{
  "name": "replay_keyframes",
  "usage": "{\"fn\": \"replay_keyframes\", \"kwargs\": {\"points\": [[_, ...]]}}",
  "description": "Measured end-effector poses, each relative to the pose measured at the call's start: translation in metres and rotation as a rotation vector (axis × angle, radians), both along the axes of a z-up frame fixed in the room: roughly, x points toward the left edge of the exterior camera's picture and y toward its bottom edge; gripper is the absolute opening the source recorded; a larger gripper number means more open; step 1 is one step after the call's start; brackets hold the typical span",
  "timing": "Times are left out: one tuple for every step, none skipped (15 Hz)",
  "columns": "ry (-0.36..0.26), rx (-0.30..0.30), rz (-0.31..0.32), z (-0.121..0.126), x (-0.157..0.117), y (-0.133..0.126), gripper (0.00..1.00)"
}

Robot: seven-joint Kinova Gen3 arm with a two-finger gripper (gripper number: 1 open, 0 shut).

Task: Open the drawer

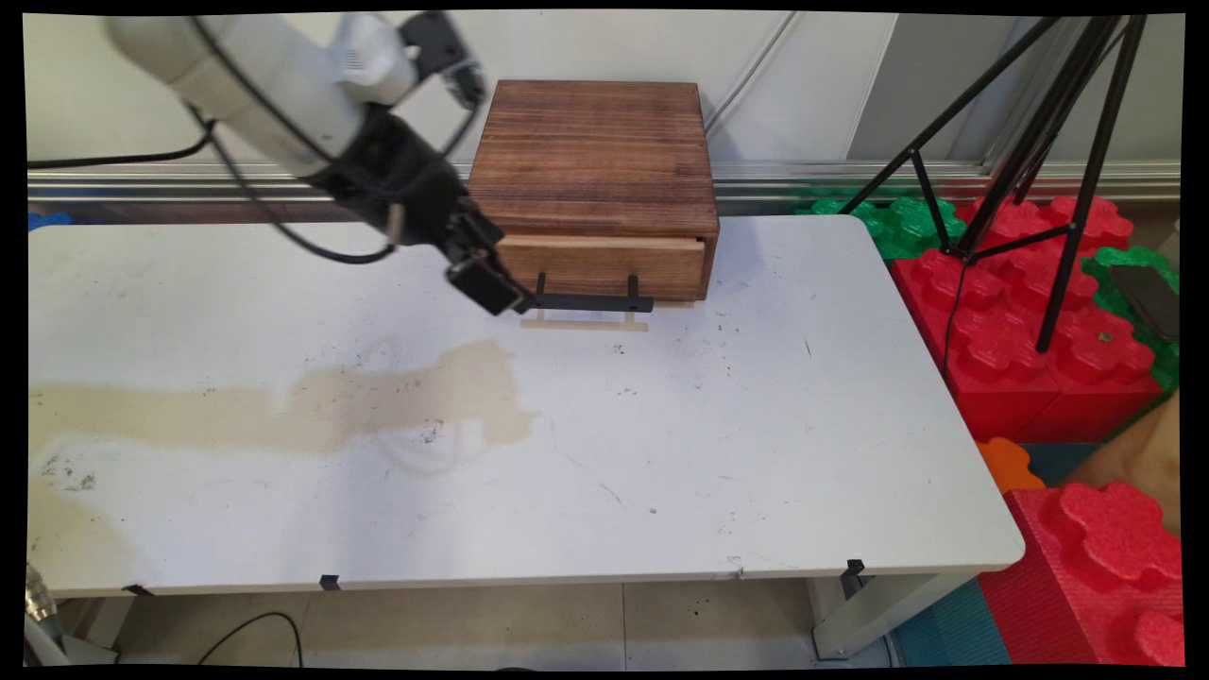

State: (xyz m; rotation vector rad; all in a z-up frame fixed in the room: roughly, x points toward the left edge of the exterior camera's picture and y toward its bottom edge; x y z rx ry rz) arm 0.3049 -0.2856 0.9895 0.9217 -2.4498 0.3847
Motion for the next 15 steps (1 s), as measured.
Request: {"fn": "replay_keyframes", "kwargs": {"points": [[-0.006,0.003,0.002,-0.002,-0.005,-0.004,1.0],[-0.013,0.005,0.007,-0.004,-0.012,-0.011,1.0],[-0.023,0.009,0.013,-0.007,-0.021,-0.018,1.0],[-0.03,0.012,0.018,-0.009,-0.026,-0.023,1.0],[-0.037,0.015,0.022,-0.012,-0.032,-0.028,1.0],[-0.05,0.02,0.027,-0.017,-0.042,-0.037,1.0],[-0.056,0.022,0.028,-0.019,-0.046,-0.041,1.0],[-0.064,0.026,0.03,-0.023,-0.051,-0.046,1.0],[-0.071,0.029,0.031,-0.026,-0.056,-0.05,1.0],[-0.078,0.031,0.032,-0.029,-0.059,-0.054,1.0],[-0.087,0.034,0.034,-0.033,-0.064,-0.06,1.0],[-0.093,0.036,0.035,-0.036,-0.068,-0.063,1.0],[-0.103,0.039,0.037,-0.04,-0.072,-0.069,1.0],[-0.113,0.041,0.038,-0.045,-0.076,-0.074,1.0],[-0.121,0.041,0.037,-0.048,-0.078,-0.078,1.0]]}}
